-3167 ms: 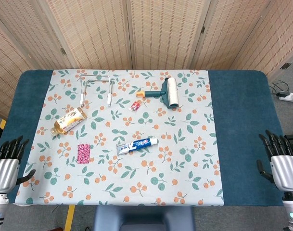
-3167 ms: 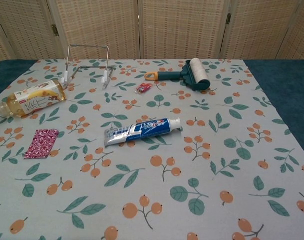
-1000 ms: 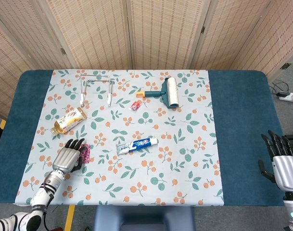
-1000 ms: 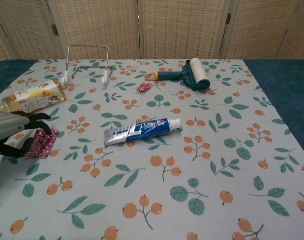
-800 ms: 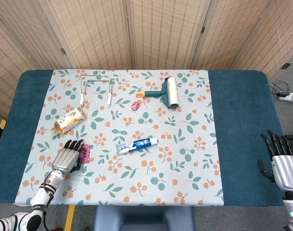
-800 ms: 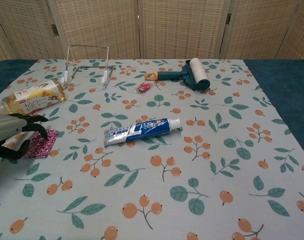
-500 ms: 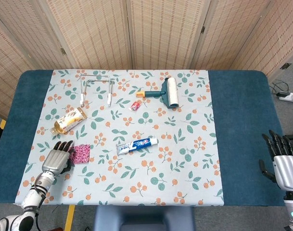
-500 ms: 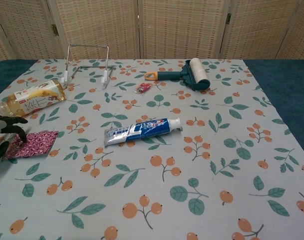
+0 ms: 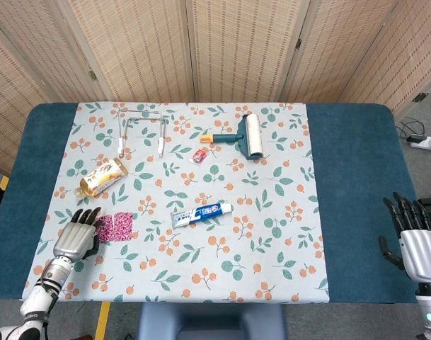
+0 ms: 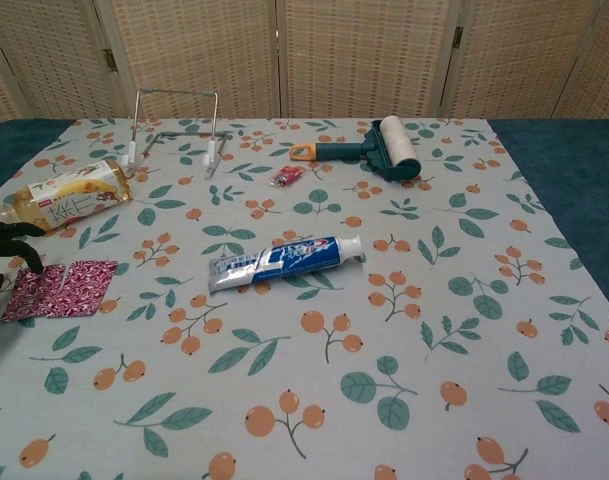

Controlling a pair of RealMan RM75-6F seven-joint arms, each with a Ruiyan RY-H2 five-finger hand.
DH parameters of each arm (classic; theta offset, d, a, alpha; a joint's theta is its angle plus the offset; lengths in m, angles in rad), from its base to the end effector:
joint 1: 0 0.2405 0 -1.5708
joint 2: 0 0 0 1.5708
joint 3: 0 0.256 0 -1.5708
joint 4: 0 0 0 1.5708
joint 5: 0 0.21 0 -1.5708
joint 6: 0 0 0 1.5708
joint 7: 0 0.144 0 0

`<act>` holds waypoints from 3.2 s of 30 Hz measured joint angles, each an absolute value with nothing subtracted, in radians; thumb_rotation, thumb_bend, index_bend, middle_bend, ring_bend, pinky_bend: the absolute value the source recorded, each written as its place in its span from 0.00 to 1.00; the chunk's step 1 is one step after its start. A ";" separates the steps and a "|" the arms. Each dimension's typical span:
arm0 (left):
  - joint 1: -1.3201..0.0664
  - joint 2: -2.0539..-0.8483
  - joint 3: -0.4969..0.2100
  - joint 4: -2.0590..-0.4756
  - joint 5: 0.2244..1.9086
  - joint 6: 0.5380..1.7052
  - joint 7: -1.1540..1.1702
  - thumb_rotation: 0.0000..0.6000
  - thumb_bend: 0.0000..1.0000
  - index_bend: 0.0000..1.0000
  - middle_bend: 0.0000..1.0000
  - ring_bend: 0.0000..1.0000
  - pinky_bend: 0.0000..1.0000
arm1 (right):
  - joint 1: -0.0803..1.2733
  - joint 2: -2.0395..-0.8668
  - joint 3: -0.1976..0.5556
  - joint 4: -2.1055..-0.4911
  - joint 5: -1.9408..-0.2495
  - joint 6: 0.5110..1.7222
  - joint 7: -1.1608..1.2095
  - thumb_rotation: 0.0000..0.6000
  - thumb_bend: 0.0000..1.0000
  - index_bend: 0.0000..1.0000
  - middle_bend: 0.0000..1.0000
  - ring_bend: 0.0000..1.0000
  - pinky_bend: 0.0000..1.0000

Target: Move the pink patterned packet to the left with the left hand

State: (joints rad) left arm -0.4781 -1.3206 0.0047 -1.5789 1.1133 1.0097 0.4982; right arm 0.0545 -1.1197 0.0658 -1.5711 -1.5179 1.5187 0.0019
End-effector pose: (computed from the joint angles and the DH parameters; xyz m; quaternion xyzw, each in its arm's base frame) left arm -0.2781 0.2658 0.0380 -0.7564 -0.3783 -0.1910 0.4983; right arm -0.3186 -0.1752 0.1686 0.5898 -0.3668 0.3878 0.6060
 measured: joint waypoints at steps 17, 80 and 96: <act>-0.542 -1.424 -0.012 -1.551 1.035 0.977 0.605 0.68 0.79 0.25 0.00 0.00 0.00 | 0.039 -1.120 0.063 -1.553 -1.508 1.529 0.027 1.00 0.50 0.00 0.00 0.00 0.00; -0.428 -1.294 0.059 -1.618 1.017 1.053 0.555 0.67 0.79 0.24 0.00 0.00 0.00 | 0.033 -1.125 0.061 -1.553 -1.525 1.543 0.034 1.00 0.49 0.00 0.00 0.00 0.00; -0.425 -1.293 0.069 -1.628 0.961 1.045 0.587 0.68 0.79 0.25 0.00 0.00 0.00 | 0.030 -1.129 0.061 -1.542 -1.524 1.543 0.044 1.00 0.50 0.00 0.00 0.00 0.00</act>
State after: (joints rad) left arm -0.4254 -1.2927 0.0692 -1.6283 0.9611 1.0446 0.5870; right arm 0.0303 -1.1290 0.0614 -1.5421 -1.5244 1.5434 0.0444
